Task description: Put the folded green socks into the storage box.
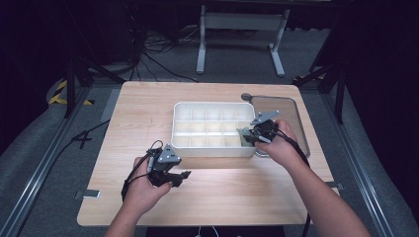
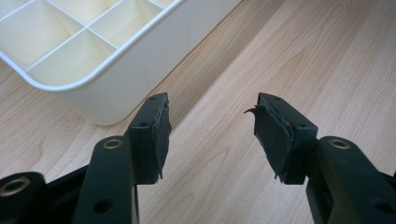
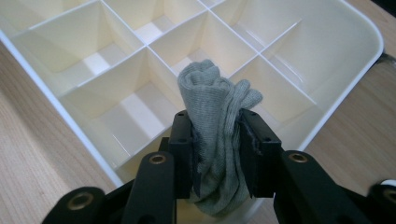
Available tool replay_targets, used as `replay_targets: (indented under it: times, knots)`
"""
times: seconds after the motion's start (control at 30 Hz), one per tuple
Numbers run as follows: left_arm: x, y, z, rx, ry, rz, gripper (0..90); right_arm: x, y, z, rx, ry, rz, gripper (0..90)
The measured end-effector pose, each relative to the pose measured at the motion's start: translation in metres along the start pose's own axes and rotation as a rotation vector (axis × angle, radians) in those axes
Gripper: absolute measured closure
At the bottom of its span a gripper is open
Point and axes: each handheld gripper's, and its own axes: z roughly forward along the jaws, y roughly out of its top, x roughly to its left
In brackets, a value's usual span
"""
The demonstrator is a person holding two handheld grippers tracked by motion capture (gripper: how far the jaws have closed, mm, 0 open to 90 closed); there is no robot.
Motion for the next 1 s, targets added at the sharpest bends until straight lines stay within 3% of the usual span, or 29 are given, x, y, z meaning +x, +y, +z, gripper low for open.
replay_targets:
  times: [0.07, 0.33, 0.53, 0.63, 0.73, 0.77, 1.0]
  knots:
    - [0.000, 0.000, 0.000, 0.002, 0.000, 0.000, 46.0, 0.001, -0.001, 0.002, 0.012, 0.003, 0.020, 68.3]
    - [0.001, 0.000, 0.001, -0.001, -0.005, 0.000, 46.1, 0.004, 0.001, 0.008, 0.105, 0.005, 0.008, 68.5]
    - [0.000, 0.000, 0.001, 0.007, -0.007, 0.001, 46.1, 0.002, 0.004, 0.010, 0.155, 0.028, 0.052, 68.4]
    - [0.000, 0.000, 0.001, 0.005, -0.013, -0.003, 46.1, 0.001, 0.005, 0.010, 0.154, 0.039, 0.060, 66.6]
    - [0.001, -0.001, 0.000, 0.002, -0.007, -0.003, 46.1, 0.000, 0.007, 0.006, 0.149, 0.055, 0.070, 59.0]
    - [0.001, -0.001, 0.000, 0.004, -0.007, -0.001, 46.1, -0.001, 0.008, 0.004, 0.135, 0.059, 0.071, 54.7]
    - [0.000, 0.000, 0.001, 0.009, -0.007, 0.003, 46.1, -0.003, 0.023, -0.010, 0.076, 0.060, 0.081, 46.9]
